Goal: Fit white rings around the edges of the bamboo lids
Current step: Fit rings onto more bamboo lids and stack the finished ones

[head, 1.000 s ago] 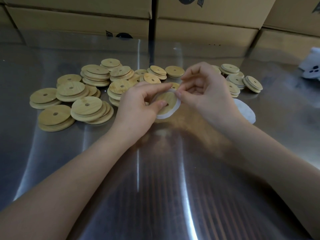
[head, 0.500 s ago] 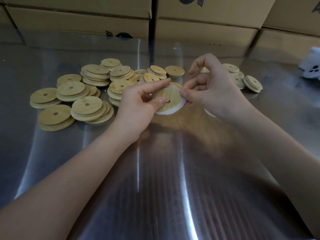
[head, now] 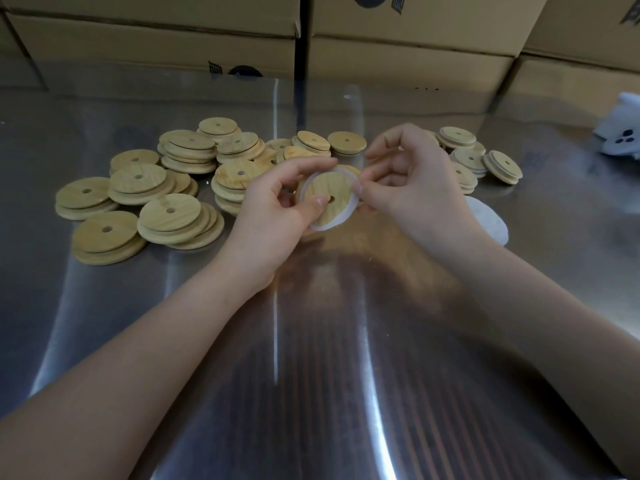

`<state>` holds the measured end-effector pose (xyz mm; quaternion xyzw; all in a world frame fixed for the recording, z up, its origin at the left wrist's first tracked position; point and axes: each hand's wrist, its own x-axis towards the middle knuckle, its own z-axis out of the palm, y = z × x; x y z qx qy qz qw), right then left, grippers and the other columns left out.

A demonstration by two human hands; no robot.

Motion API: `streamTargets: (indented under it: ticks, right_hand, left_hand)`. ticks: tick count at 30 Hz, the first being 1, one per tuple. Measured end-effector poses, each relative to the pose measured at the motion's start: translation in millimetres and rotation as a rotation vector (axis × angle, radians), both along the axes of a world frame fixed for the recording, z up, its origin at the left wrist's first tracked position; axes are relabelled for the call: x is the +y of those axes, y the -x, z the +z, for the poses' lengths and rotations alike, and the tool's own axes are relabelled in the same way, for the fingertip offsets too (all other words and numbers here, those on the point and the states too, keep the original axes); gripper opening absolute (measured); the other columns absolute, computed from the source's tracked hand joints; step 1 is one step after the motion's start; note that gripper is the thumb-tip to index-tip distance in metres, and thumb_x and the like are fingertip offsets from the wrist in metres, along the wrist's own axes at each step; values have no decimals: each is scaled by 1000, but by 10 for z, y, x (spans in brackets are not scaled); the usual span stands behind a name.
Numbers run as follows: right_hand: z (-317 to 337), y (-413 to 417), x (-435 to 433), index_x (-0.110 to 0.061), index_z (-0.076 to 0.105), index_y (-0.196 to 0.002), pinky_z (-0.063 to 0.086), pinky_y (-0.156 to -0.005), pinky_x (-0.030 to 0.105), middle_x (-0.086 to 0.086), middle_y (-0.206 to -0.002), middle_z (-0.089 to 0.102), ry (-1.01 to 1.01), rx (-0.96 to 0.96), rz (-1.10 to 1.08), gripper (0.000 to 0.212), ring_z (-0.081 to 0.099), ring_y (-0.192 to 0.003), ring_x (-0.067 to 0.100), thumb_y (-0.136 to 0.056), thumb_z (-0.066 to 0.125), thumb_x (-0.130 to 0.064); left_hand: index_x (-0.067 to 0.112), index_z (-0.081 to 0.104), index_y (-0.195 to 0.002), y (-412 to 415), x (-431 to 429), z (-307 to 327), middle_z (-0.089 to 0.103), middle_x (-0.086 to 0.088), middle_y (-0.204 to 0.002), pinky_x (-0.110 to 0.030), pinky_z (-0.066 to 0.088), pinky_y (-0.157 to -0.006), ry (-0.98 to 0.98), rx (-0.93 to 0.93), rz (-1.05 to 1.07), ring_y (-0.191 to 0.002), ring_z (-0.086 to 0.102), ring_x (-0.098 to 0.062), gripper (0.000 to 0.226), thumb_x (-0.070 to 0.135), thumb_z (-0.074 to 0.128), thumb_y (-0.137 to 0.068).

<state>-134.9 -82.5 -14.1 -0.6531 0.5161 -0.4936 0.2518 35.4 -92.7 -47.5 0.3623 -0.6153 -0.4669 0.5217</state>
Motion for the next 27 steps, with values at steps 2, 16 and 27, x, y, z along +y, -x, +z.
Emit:
streamTargets:
  ticks: [2,16,27]
  right_hand:
    - [-20,-13,-1,-25,49,-88,57,-74,48,-2,-68,66,35,13,-11,35,66,-70,32,-78,70,2]
    - [38,103,-64,-19,41,-92,59,-64,35,12,-70,70,-120,-66,141,41,71,-65,26,-80,67,10]
    - [41,74,-25,-34,41,-88,57,-70,50,3,-70,69,22,237,66,41,68,-62,24,-76,69,-7]
  left_hand:
    - [28,67,-103,2,1,0,70,8,-102,-36,58,-86,34,-31,6,-99,68,-13,40,-8,64,-86]
    - [38,68,-105,11,-19,9,69,18,-110,-22,50,-98,137,-162,28,-108,63,3,49,-7,67,-84]
    - [34,71,-103,12,-33,-29,73,10,-109,-31,53,-97,79,-84,1,-108,66,-5,49,-11,64,-83]
